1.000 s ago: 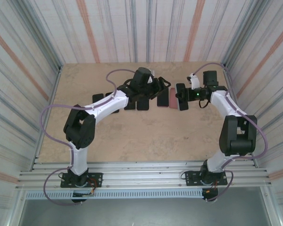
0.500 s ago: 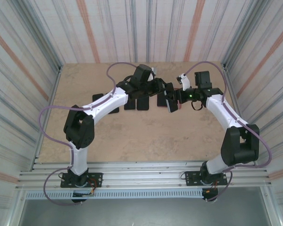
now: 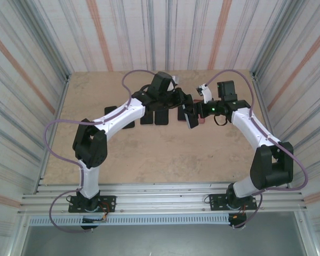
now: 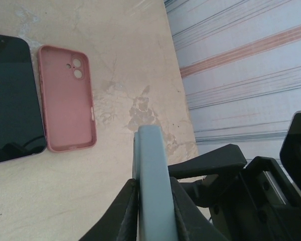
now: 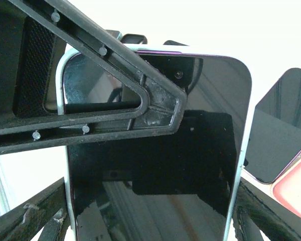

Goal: Take the phone out of the phone case

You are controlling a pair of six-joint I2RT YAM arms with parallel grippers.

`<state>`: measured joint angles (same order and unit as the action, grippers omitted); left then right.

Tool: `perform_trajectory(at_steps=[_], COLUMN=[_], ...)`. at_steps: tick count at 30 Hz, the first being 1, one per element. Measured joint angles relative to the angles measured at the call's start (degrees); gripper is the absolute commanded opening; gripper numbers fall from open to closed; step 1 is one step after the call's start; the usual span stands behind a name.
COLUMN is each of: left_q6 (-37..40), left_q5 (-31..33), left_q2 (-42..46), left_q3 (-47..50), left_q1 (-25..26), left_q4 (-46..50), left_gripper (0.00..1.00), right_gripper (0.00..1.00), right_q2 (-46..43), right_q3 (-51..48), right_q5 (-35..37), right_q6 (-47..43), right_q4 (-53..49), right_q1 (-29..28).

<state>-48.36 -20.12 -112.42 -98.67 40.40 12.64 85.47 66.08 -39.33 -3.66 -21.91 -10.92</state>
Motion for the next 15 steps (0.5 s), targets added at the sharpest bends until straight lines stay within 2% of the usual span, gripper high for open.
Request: perform_trajectory(at_steps=[2, 5, 9, 15], left_q6=[-0.72, -1.31, -1.57, -2.29], left_q5=[-0.11, -0.42, -0.57, -2.95], left_q2=[-0.11, -0.15, -0.15, -0.09], left_q3=[0.00, 0.00, 0.00, 0.24], left_q1=[-0.35, -0.61, -0.87, -1.62], left_q4=[-0.04, -0.09, -0.09, -0.39], left_gripper=[0.09, 0.09, 0.08, 0.08], right_gripper=[0.52, 0.59, 0.74, 0.83], right_q2=[-0.02, 0.00, 0.00, -2.14], right_q3=[0.00, 0.00, -0.02, -2.95], right_q5=[0.20, 0.37, 0.28, 0.17], right_q6=[0.09, 0.20, 0.20, 1.75], right_q4=[0.57, 0.94, 1.01, 4.15], right_q1=[0.00, 0.00, 0.00, 0.07])
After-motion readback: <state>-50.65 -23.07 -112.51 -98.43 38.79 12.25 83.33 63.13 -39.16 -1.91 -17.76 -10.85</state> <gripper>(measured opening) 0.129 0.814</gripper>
